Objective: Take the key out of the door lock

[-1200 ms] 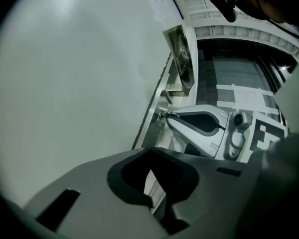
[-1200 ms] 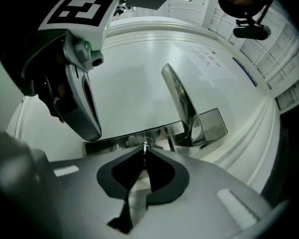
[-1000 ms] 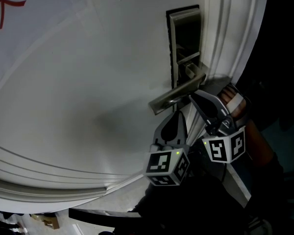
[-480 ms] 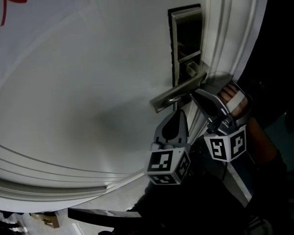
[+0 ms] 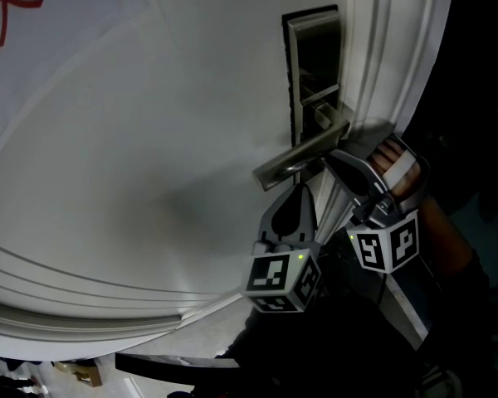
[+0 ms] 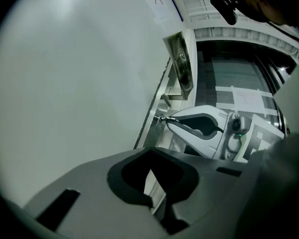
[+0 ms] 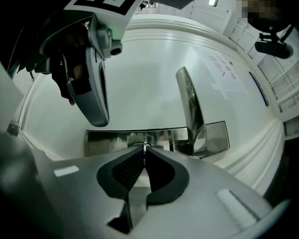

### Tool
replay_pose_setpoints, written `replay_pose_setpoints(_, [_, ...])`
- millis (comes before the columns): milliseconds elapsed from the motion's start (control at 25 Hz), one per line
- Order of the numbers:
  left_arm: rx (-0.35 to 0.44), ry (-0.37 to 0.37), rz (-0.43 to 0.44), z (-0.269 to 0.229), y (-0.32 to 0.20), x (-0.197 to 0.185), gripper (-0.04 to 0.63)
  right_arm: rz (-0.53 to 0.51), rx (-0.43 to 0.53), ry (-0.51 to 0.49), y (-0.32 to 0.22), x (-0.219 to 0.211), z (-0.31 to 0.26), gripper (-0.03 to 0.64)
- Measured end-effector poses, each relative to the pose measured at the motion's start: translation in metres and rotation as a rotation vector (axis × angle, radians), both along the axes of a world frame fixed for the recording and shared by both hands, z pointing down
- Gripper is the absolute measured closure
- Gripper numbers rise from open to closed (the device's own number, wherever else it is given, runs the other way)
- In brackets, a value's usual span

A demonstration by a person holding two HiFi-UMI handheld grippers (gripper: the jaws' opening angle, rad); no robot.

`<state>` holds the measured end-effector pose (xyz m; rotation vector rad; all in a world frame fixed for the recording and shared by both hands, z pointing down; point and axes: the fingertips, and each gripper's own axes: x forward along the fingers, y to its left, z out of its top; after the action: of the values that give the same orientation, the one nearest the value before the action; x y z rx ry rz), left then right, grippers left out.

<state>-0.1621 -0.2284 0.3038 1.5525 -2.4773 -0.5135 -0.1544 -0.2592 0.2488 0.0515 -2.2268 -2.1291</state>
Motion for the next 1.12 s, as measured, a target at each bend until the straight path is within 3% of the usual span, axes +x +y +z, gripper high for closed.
replay_pose_setpoints(280, [-0.001,0.001,-0.006,0.001,0.003,-0.002,0.596,0.008,-0.008,0.002,-0.001,0.0,0.0,0.606])
replay_pose_setpoints(840, [0.005,0.005,-0.003,0.0,0.004,-0.005,0.595,0.009,0.085,0.001,-0.001,-0.001,0.001,0.606])
replay_pose_setpoints(1120, [0.012,0.012,0.012,0.0,0.003,-0.003,0.595,0.017,0.028,0.017,0.0,0.01,0.0,0.606])
